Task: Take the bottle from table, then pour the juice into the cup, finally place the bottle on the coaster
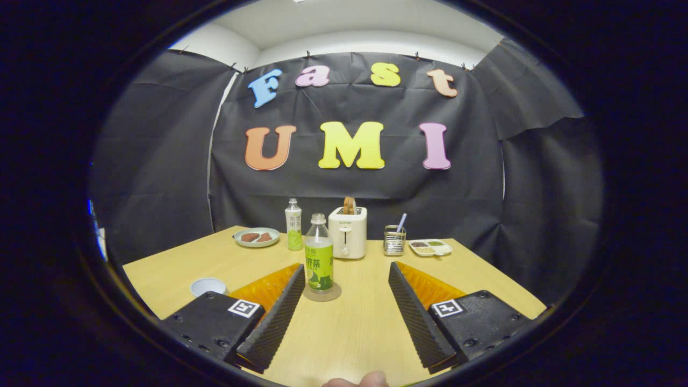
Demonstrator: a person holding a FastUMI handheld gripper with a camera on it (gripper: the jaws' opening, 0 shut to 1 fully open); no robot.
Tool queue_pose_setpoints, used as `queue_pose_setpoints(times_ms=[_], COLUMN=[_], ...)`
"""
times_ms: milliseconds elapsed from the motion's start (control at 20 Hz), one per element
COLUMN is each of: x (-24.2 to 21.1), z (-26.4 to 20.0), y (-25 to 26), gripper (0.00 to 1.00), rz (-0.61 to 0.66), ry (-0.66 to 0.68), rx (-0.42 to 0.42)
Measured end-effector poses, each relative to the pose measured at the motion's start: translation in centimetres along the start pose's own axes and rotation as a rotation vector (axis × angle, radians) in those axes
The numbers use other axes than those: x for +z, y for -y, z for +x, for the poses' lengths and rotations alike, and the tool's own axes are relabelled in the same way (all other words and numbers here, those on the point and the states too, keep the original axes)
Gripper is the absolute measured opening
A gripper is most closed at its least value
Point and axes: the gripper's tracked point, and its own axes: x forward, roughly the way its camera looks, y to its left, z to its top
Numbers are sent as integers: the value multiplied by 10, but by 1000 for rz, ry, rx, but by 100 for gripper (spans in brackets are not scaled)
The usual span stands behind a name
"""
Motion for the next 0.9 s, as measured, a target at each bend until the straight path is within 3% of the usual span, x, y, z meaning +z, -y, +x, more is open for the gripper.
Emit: queue_pose_setpoints(times_ms=[500, 900], x=[-9, -22], z=[-69, -73], y=[33, 46], gripper=[100, 100], rz=[-21, -18], ry=[65, 50], rx=[-85, -121])
